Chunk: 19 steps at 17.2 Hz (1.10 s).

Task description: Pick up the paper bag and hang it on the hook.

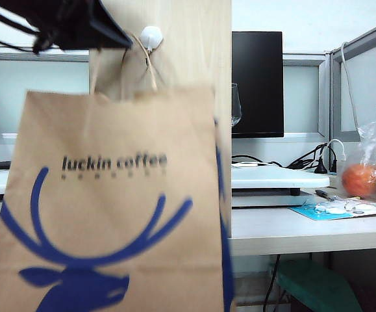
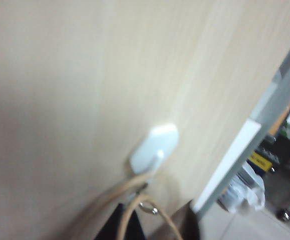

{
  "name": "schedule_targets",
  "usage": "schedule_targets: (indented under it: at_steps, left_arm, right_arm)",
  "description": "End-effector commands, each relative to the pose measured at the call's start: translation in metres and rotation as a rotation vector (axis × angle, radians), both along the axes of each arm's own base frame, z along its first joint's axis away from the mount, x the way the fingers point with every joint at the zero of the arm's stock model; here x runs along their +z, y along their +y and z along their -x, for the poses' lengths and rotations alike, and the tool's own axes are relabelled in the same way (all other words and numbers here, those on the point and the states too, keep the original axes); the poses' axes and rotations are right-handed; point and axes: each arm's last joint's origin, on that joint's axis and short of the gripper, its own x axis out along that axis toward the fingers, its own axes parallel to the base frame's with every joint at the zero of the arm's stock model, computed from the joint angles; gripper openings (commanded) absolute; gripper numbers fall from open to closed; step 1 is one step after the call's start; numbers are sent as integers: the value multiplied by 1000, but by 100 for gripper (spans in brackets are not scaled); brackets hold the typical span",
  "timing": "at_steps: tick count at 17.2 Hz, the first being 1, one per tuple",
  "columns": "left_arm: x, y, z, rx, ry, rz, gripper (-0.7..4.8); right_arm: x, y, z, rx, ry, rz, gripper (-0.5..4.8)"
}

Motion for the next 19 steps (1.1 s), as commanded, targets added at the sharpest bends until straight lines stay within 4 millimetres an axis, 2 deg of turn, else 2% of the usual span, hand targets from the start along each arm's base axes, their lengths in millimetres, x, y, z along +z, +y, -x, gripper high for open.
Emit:
schedule_targets:
  at_steps: [1, 7, 14, 19]
  left_arm:
    - [-3, -3, -8, -6, -6, 14, -6]
    - [0, -6, -10, -49, -30, 69, -6]
    - [-2, -2, -14, 113, -34, 30, -6]
    - [-7, -4, -17, 95, -14, 23, -5]
  right_arm:
    - [-1, 0, -1, -14, -8, 0, -1]
    - [-3, 0, -1, -14, 13, 4, -1]
    - [-3, -1, -2, -40, 18, -1, -1]
    - [-3, -2, -2, -79, 16, -12, -1]
